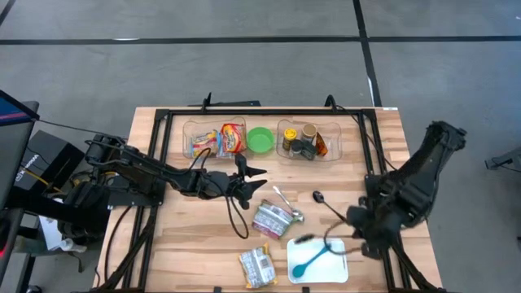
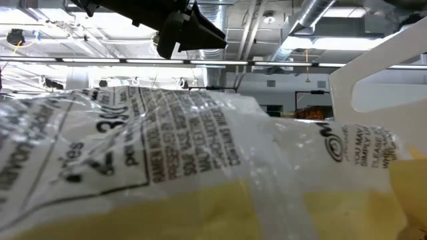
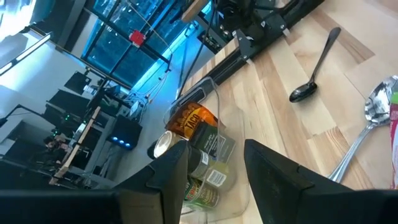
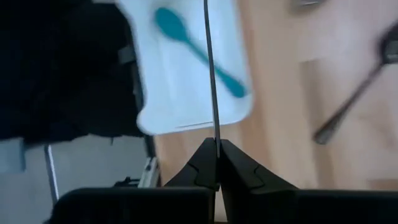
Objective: Pick & Place Food Item
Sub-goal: Put the left black spoon in the white bin, then put the black spoon in the white bin
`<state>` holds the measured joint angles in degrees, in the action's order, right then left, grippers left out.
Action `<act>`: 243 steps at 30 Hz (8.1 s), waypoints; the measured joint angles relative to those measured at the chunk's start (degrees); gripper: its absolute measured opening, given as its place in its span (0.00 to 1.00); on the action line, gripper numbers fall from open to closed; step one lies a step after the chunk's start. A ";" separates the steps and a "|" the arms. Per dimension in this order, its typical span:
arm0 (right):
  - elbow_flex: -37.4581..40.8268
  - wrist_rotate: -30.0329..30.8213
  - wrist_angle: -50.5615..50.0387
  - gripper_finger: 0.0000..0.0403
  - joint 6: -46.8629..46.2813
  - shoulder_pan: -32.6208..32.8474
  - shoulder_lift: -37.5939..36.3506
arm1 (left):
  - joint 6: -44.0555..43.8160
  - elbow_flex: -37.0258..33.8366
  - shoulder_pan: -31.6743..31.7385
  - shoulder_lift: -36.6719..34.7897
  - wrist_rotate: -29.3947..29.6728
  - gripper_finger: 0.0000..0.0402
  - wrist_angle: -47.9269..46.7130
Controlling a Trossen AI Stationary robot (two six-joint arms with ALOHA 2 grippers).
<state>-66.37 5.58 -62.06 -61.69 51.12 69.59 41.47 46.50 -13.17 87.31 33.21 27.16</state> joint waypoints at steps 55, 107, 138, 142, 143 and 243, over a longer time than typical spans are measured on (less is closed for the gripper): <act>0.00 -2.77 5.88 0.11 22.01 -4.29 24.19 | -0.02 0.00 0.07 0.00 -0.02 0.35 0.35; -11.36 49.73 -13.73 0.20 10.54 -13.47 24.10 | -1.83 0.00 0.07 0.02 -0.02 0.35 0.34; 4.51 44.78 -13.33 0.20 -7.15 -22.33 23.86 | -13.91 0.00 0.07 0.02 -0.02 0.35 -0.17; 5.40 40.03 -8.74 0.20 -3.18 -23.81 23.86 | -13.92 0.00 0.07 0.02 -0.02 0.35 -0.17; 5.47 38.87 -6.66 0.20 -0.99 -24.07 23.86 | -13.92 0.00 0.07 0.02 -0.02 0.35 -0.17; 27.69 3.32 25.52 0.20 7.63 -29.38 11.42 | -14.88 0.02 0.17 0.02 -0.02 0.35 -0.15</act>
<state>-38.68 8.91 -36.54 -54.06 21.74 81.01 26.59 46.52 -12.99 87.33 33.19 27.01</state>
